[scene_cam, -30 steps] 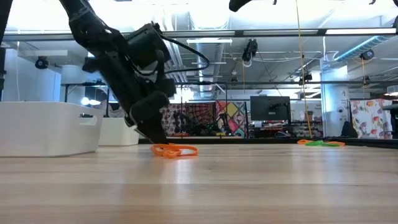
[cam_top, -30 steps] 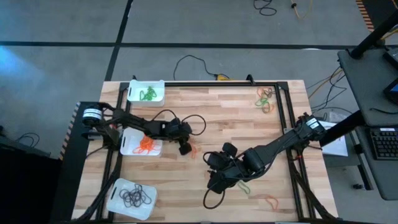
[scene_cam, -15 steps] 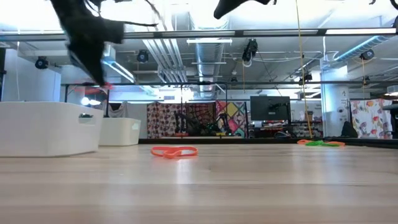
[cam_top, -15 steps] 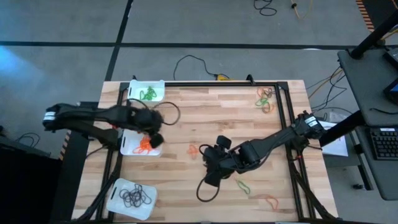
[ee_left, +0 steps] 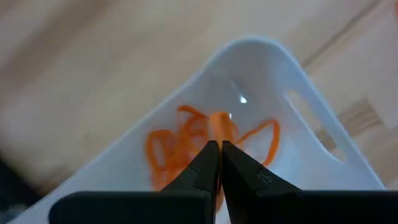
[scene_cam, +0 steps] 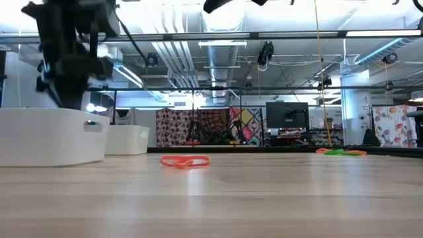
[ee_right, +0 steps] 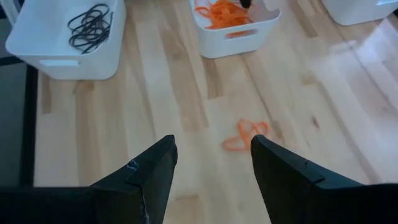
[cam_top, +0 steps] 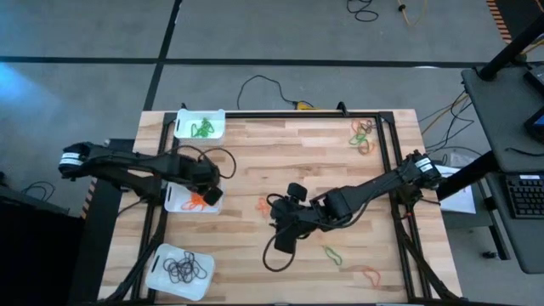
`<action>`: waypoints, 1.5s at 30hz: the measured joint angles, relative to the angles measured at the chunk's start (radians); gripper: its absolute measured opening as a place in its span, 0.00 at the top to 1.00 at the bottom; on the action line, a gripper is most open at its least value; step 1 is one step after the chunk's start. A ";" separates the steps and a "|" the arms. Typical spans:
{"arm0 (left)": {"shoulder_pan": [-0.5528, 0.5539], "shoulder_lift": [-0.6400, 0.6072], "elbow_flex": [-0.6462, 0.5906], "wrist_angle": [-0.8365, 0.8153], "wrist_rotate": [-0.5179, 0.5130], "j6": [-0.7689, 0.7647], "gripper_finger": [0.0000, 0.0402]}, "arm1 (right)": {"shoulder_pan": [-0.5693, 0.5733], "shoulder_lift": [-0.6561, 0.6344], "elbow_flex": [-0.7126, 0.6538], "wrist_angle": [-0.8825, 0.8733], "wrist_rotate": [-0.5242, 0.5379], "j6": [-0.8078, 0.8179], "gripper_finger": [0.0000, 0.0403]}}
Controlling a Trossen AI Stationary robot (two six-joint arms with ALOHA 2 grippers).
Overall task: Sort rubber bands into baskets
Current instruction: Put the orange rubber band into the middle white bin
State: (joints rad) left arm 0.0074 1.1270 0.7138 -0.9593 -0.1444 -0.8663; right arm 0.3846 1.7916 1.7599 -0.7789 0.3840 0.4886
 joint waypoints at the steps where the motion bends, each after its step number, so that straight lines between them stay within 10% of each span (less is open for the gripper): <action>1: 0.000 0.010 -0.022 0.032 0.006 -0.009 1.00 | 0.006 0.000 0.000 -0.002 0.001 0.010 0.50; 11: 0.001 0.100 -0.048 0.048 0.043 -0.073 0.94 | 0.016 -0.002 0.000 -0.044 -0.029 0.008 0.50; 22: -0.042 0.076 0.288 -0.233 0.107 0.121 0.60 | 0.027 -0.062 -0.001 -0.275 -0.050 0.083 0.50; 32: -0.153 0.116 0.378 0.448 -0.073 0.474 0.53 | 0.078 -0.075 -0.001 -0.312 -0.042 0.159 0.50; 45: -0.151 0.418 0.198 0.581 0.006 0.383 0.62 | 0.136 -0.079 -0.001 -0.335 -0.007 0.274 0.50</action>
State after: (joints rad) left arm -0.1440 1.5452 0.9116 -0.3779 -0.1383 -0.4832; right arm 0.5201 1.7130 1.7592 -1.1137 0.3775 0.7622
